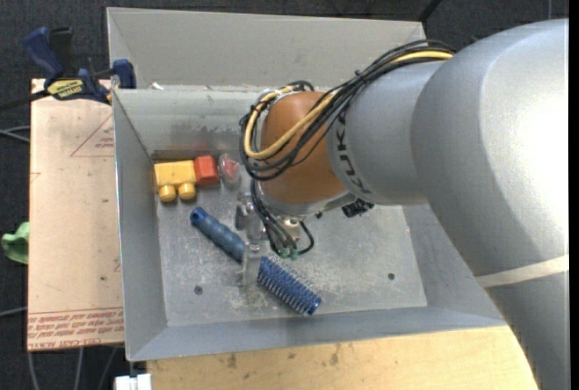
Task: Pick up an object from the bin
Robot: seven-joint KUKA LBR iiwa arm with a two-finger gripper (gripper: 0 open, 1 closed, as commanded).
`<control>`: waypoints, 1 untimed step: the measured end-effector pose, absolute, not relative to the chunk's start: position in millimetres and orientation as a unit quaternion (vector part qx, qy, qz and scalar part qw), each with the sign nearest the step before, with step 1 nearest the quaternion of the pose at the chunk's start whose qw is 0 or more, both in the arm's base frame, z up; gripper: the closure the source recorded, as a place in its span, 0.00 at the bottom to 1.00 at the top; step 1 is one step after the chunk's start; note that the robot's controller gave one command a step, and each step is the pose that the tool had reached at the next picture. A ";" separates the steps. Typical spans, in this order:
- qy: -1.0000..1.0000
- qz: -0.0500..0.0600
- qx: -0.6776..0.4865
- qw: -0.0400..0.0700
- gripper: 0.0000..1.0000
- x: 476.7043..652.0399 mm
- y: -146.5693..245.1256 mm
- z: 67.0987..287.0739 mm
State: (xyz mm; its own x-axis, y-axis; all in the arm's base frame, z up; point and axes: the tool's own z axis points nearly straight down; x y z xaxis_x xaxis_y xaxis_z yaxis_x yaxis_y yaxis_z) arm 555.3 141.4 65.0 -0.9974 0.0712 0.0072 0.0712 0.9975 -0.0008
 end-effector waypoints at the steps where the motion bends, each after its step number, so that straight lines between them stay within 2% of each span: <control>1: -0.996 -0.001 -0.090 0.000 0.00 530.2 154.9 100.4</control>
Offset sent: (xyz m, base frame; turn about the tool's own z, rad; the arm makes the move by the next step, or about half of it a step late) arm -0.0250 0.0122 0.0350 0.1113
